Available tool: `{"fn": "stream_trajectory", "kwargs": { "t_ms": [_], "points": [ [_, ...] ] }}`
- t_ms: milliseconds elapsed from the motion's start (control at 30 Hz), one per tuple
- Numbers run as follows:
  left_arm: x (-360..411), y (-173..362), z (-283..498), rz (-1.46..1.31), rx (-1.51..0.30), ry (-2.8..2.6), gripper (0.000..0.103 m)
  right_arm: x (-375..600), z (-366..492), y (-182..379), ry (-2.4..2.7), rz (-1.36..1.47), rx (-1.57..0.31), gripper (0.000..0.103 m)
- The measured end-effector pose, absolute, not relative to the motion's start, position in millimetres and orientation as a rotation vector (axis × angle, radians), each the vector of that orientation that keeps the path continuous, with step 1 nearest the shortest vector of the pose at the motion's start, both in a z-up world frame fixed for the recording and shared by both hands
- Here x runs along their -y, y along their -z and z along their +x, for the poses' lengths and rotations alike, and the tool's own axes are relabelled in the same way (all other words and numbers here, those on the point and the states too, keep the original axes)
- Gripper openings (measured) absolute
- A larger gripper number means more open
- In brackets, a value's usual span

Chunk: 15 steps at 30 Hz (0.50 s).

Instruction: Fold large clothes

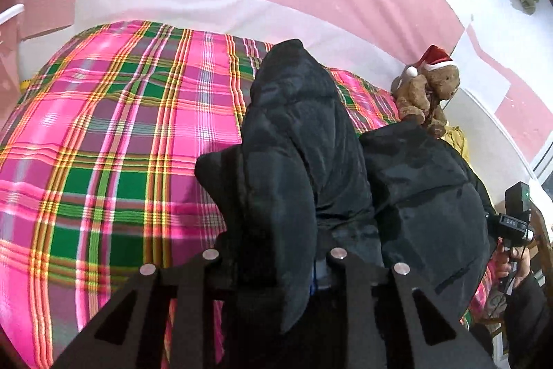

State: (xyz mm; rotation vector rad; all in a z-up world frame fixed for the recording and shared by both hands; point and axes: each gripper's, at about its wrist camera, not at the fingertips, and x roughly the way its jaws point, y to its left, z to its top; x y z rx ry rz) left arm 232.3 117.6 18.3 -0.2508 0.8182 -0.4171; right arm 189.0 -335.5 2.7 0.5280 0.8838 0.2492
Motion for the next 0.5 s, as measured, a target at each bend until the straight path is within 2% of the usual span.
{"fn": "stream_trajectory", "kwargs": {
  "t_ms": [500],
  "points": [
    [-176.5, -54.3, 236.7, -0.263, -0.746, 0.340, 0.027, 292.7, 212.8, -39.5, -0.330, 0.497, -0.810, 0.030]
  ]
}}
